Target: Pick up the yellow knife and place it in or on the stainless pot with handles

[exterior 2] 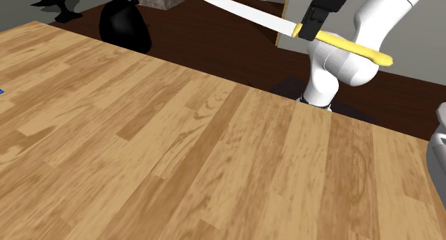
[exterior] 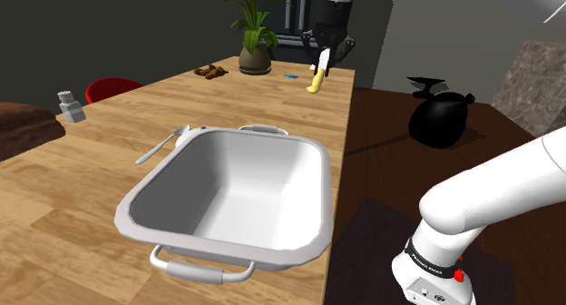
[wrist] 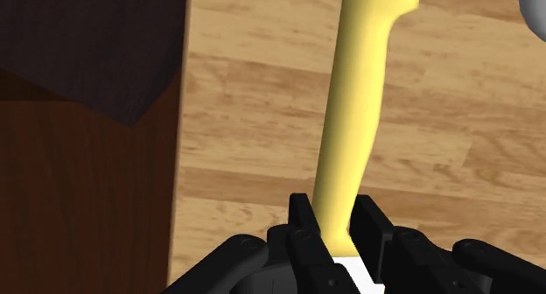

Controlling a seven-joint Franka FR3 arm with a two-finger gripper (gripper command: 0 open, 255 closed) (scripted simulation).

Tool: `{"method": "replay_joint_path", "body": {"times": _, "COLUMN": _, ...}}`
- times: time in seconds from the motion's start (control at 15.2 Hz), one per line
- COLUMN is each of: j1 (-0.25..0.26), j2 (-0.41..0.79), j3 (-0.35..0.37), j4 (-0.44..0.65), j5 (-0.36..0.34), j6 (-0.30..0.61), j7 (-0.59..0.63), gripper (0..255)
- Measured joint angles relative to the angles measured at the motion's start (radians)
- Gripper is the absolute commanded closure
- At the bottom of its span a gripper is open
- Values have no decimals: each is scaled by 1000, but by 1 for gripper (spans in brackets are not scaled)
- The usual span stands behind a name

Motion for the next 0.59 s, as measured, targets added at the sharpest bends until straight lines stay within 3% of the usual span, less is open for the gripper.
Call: {"method": "replay_joint_path", "body": {"times": 0.59, "j1": 44, "j2": -31, "j3": 167, "j4": 51, "j5": 63, "j6": -69, "j7": 210, "gripper": 255}}
